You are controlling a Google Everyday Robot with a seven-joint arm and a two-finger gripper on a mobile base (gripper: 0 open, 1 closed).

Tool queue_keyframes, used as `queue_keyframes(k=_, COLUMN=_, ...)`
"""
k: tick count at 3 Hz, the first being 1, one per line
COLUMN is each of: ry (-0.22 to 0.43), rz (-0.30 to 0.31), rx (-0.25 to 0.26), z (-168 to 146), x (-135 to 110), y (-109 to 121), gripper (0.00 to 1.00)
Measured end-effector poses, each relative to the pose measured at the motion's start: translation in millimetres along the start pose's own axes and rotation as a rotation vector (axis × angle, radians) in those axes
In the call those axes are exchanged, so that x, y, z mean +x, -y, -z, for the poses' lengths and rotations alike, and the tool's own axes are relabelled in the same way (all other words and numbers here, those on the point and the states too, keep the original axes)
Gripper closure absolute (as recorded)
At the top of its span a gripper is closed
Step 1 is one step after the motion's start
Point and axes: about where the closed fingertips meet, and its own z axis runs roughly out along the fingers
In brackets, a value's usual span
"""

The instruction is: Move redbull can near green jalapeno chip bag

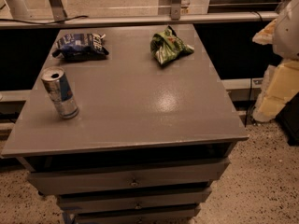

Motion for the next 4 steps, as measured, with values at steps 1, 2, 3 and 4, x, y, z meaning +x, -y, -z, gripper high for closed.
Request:
queue_keyframes(k=1, ry=0.000, rz=0.000, rx=0.000, z=0.0, x=0.0, y=0.0, gripper=0.00)
queue_keyframes(k=2, ry=0.094, rz=-0.029, rx=-0.004, z=-13.6, x=-21.2, y=-5.5, gripper=0.00)
queue_keyframes(k=3, ry=0.292, rz=-0.048, rx=-0.044, z=-49.2, x=-81.2, y=-13.5, gripper=0.00)
queue_keyframes(k=4, ry=0.507, rz=-0.084, rx=-0.097, z=-82.7, x=-141.4, y=-15.3, gripper=0.00)
